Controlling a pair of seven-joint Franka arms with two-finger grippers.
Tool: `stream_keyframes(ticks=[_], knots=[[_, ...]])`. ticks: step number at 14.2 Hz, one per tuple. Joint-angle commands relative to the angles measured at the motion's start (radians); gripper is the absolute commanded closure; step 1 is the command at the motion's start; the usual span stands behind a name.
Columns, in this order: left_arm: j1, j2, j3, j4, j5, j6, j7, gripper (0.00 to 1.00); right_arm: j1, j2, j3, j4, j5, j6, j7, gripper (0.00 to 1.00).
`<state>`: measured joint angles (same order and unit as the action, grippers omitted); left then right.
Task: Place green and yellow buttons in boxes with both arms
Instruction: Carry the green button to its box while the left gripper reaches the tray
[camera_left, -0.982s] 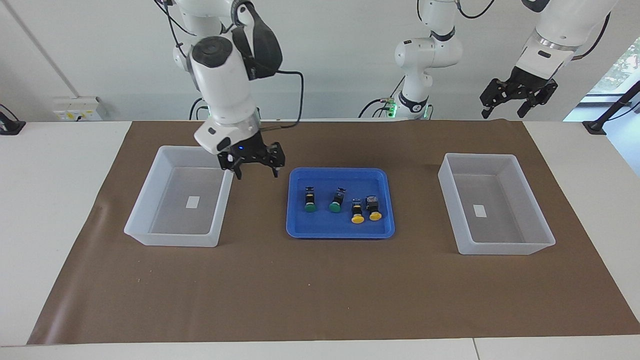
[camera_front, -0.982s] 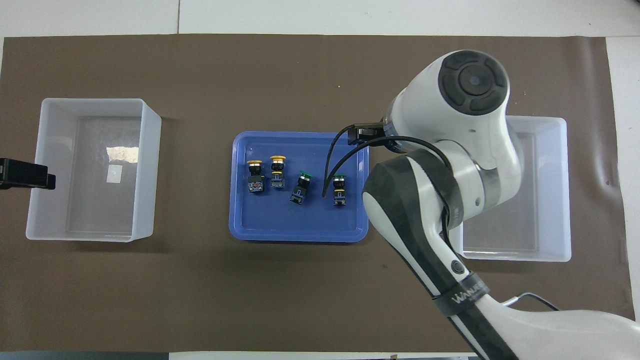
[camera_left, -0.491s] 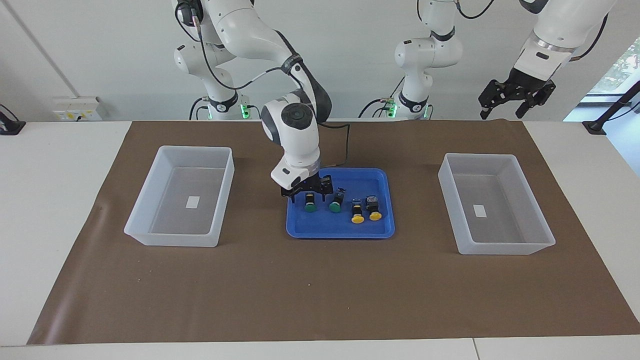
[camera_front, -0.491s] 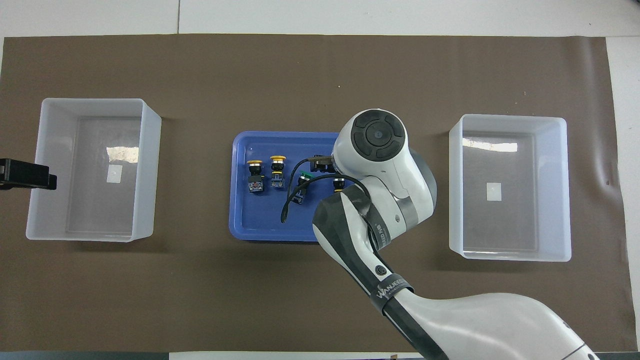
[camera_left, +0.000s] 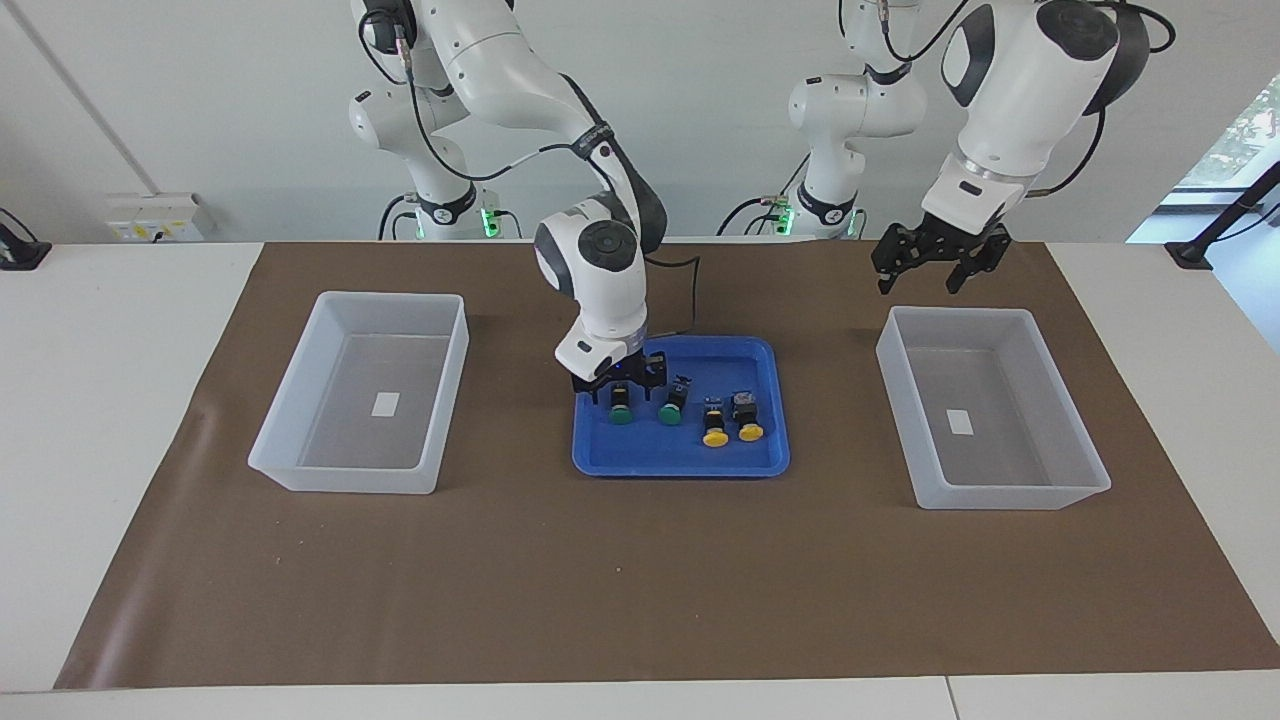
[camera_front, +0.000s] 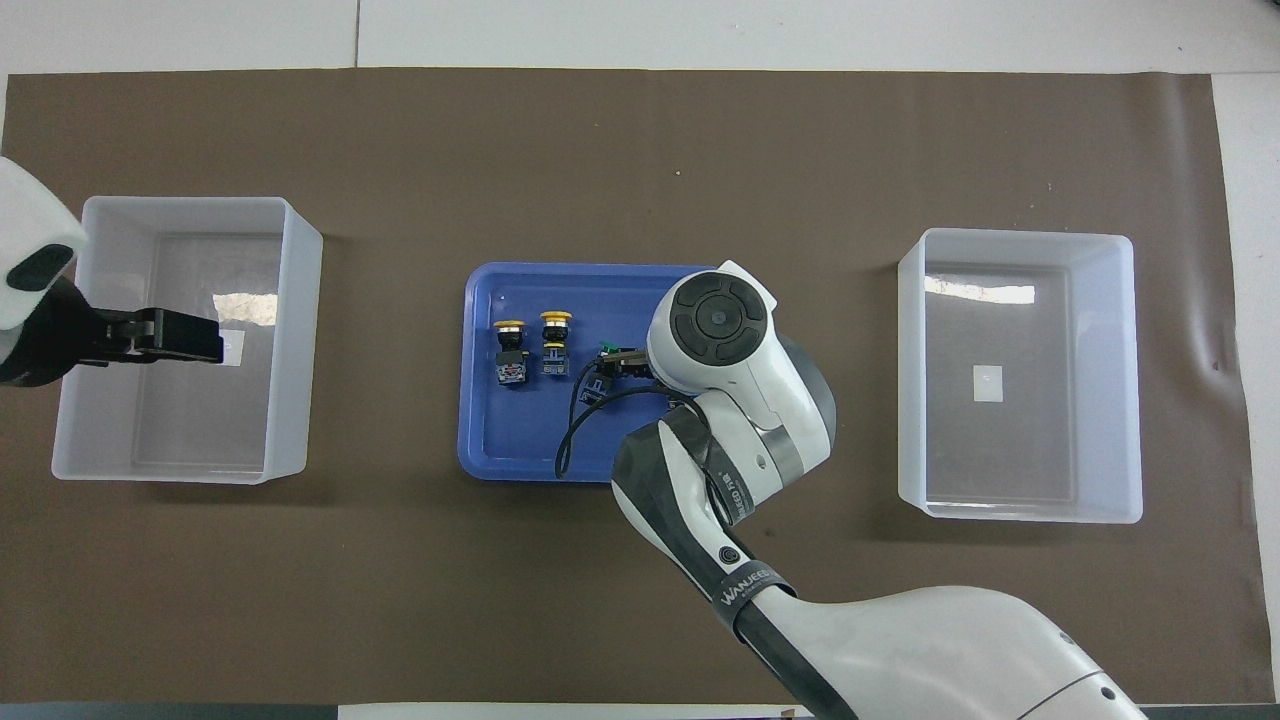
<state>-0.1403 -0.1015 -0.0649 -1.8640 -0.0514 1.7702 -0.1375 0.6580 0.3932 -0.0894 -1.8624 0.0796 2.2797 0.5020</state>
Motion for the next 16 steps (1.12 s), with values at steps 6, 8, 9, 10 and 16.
stream_keyframes(ticks=[6,8,9,10,16], knots=[[-0.015,-0.014,0.011,-0.032,-0.024,0.063,-0.004,0.0,0.005,-0.037,-0.004,-0.064,-0.001,0.037,0.006,0.68],[-0.042,-0.015,0.011,-0.049,-0.024,0.093,-0.013,0.0,0.003,-0.034,-0.004,-0.028,0.0,0.005,0.007,0.79],[-0.044,-0.009,0.011,-0.05,-0.024,0.104,-0.013,0.0,0.005,-0.033,-0.004,0.017,0.002,-0.047,0.007,0.82],[-0.053,-0.003,0.011,-0.05,-0.024,0.11,-0.013,0.0,0.0,-0.034,-0.004,0.066,0.002,-0.116,0.007,0.82],[-0.177,0.162,0.011,-0.044,-0.024,0.291,-0.12,0.08,-0.289,-0.198,-0.018,0.138,-0.001,-0.403,-0.254,0.83]])
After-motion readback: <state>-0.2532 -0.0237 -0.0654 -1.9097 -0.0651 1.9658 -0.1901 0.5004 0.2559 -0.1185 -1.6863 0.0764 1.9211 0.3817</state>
